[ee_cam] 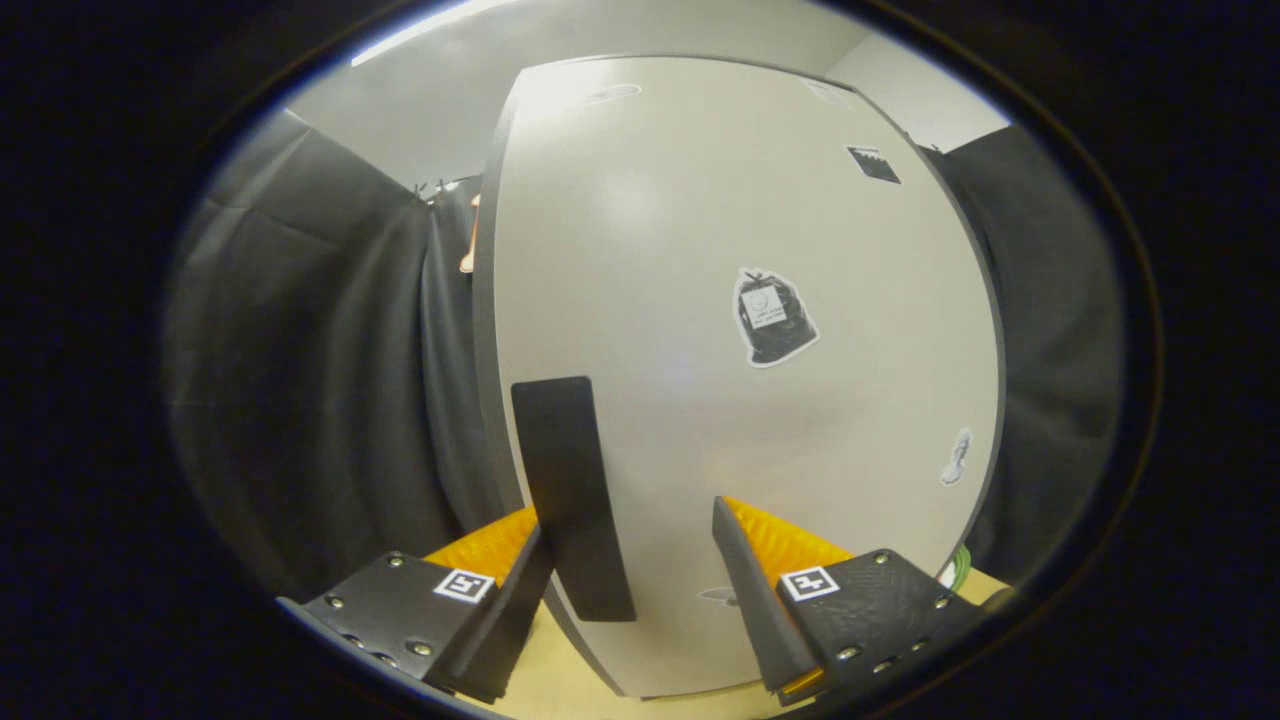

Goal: Open the shoe cabinet door, grab the shoes and put them into the shoe cabinet, then close the shoe cabinet door.

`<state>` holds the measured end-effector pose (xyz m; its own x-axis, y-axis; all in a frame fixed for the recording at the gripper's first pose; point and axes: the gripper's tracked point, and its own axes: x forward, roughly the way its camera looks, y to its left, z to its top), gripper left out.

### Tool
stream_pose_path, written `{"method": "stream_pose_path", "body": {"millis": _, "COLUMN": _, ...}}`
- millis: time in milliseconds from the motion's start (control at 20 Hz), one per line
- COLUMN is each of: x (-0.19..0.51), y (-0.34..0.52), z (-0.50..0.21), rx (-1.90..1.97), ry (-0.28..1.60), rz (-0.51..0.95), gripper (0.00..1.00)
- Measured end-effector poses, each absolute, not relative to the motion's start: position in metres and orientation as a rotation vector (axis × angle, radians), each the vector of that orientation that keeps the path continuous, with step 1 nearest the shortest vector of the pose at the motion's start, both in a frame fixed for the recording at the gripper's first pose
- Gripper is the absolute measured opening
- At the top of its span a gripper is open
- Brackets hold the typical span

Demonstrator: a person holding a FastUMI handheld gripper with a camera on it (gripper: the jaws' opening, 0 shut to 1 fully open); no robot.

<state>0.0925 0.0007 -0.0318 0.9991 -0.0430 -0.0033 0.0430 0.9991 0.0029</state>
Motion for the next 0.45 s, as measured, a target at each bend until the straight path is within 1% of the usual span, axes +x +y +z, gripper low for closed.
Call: {"method": "stream_pose_path", "body": {"millis": 450, "x": 0.0988, "y": 0.0013, "z": -0.0352, "rx": 0.009, "ry": -0.012, "rz": -0.061, "gripper": 0.9}}
